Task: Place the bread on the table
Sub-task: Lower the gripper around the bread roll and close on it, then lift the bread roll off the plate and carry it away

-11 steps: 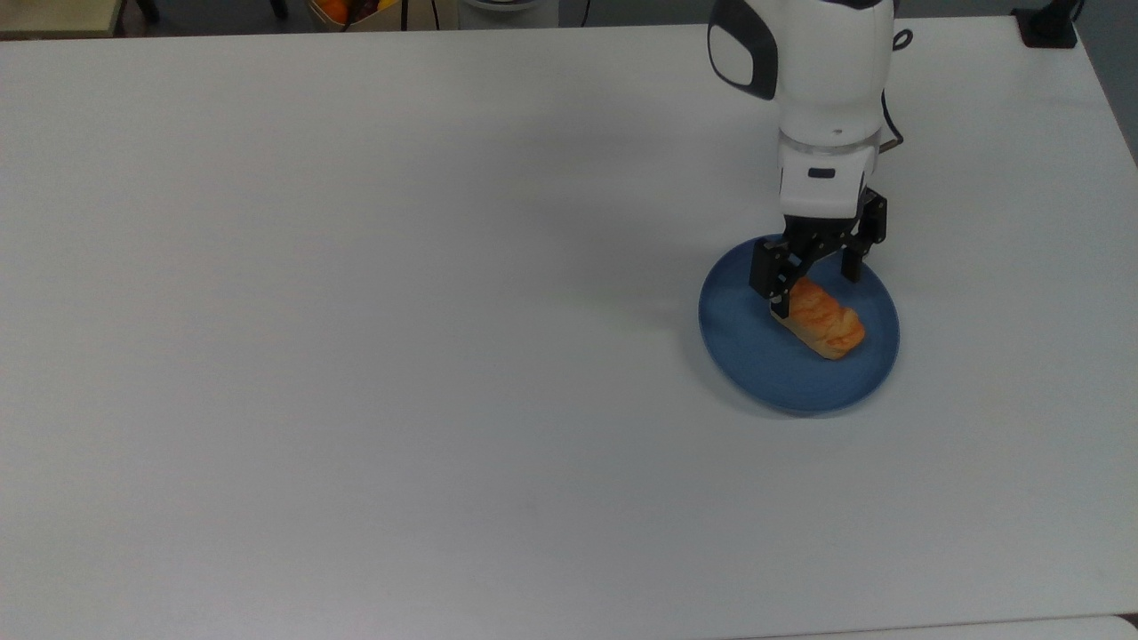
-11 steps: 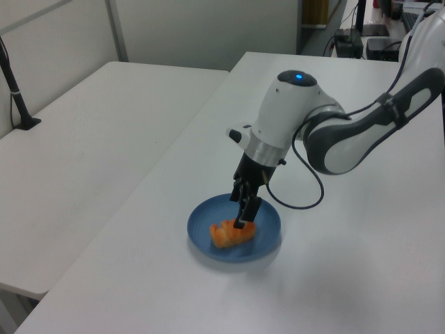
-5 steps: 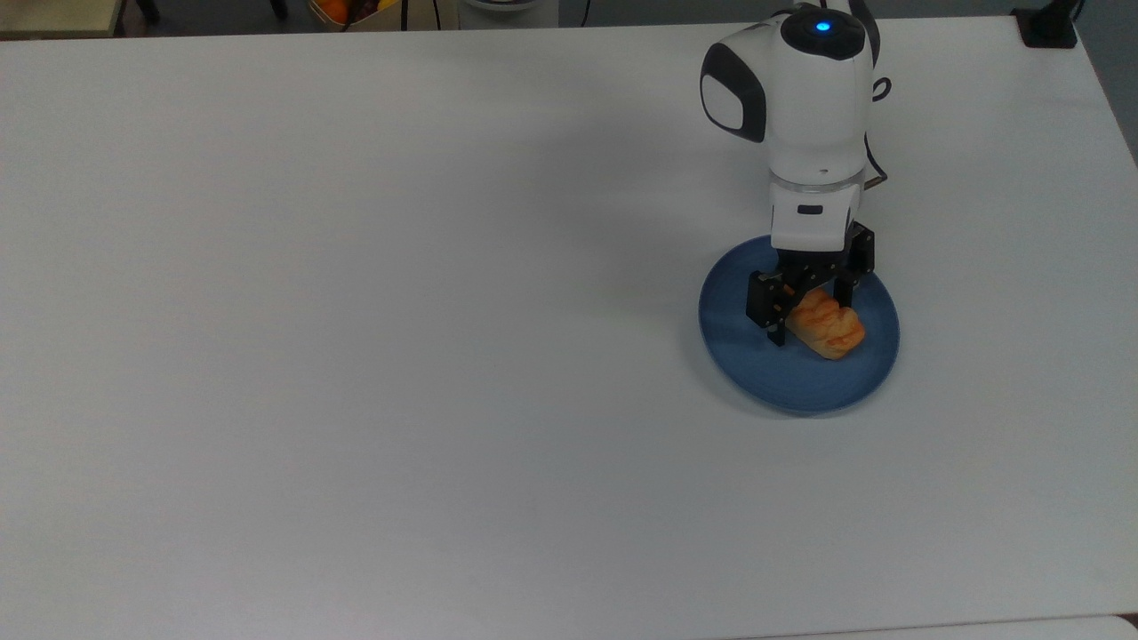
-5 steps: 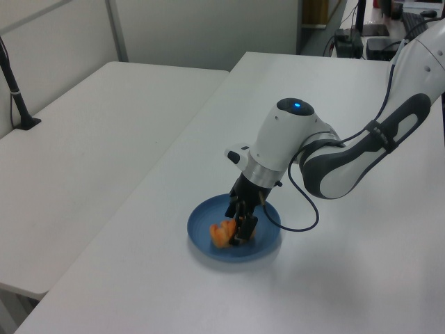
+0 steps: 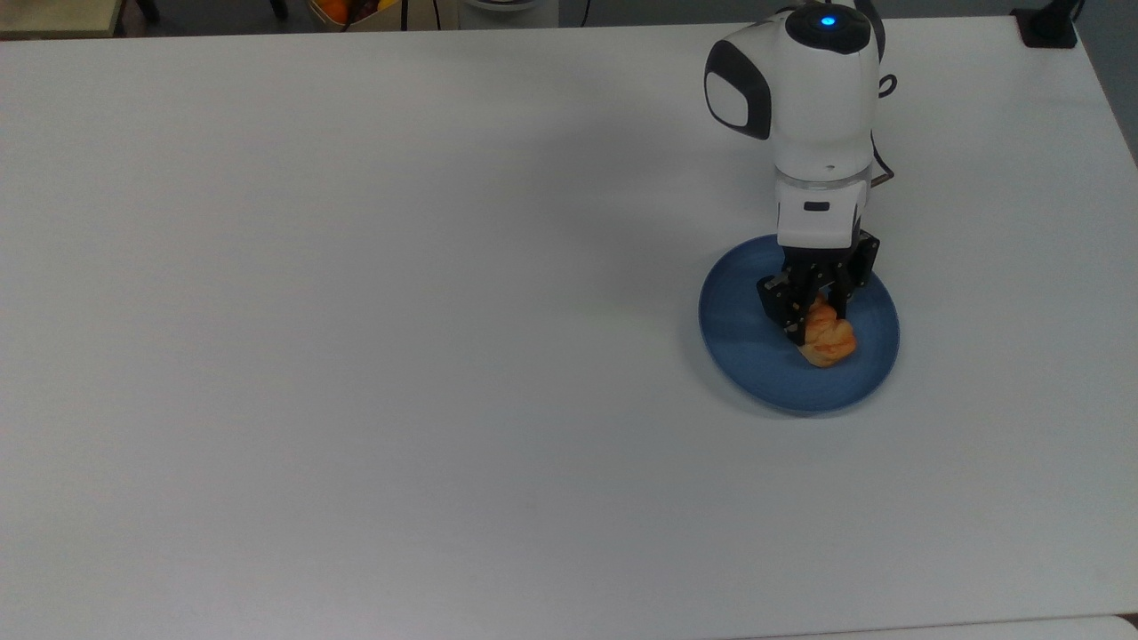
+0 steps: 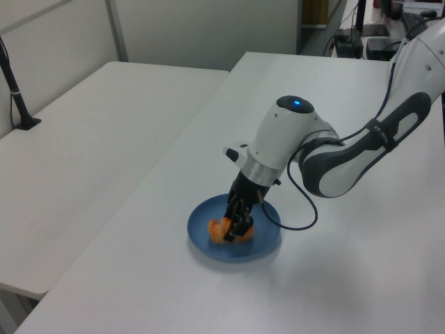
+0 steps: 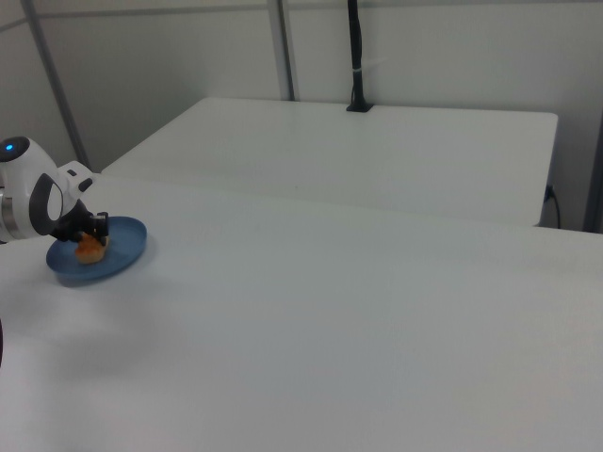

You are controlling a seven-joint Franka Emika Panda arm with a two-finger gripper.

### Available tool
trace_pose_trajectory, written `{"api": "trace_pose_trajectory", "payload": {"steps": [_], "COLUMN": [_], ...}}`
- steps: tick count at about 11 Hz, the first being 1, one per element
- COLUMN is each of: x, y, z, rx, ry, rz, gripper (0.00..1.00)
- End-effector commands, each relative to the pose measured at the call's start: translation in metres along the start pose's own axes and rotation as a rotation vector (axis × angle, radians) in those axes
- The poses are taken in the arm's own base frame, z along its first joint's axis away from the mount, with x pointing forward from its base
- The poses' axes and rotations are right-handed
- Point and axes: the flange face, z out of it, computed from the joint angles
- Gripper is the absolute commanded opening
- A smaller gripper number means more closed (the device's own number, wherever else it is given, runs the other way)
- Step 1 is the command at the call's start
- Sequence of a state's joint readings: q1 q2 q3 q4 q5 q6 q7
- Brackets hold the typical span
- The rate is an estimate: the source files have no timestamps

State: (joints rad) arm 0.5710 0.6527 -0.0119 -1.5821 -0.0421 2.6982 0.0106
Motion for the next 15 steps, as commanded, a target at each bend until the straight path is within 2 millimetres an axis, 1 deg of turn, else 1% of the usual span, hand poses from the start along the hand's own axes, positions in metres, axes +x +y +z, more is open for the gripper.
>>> {"api": "trace_pose_trajectory", "payload": {"steps": [1,4,6,7,9,11,13,14,15], "x": [0.003,0.007,0.012,0.015,0.021,0.027,0.026,0.025,0.023], "y": [-0.008,-0.007,-0.007,-0.004,0.000,0.010,0.022,0.034,0.041], "z": [-0.008,-0.019,-0.032,-0.044,-0.075,-0.114,-0.153,-0.170,-0.182], "rx": [-0.005,-0.004,-0.004,-0.008,-0.015,-0.028,-0.047,-0.056,-0.061], "ry": [0.011,0.020,0.028,0.012,-0.037,-0.078,-0.152,-0.171,-0.192], "rz": [0.044,0.064,0.090,0.098,0.127,0.180,0.210,0.228,0.238], "gripper": [0.16,0.14,0.14,0.14,0.14,0.14,0.14,0.15,0.15]}}
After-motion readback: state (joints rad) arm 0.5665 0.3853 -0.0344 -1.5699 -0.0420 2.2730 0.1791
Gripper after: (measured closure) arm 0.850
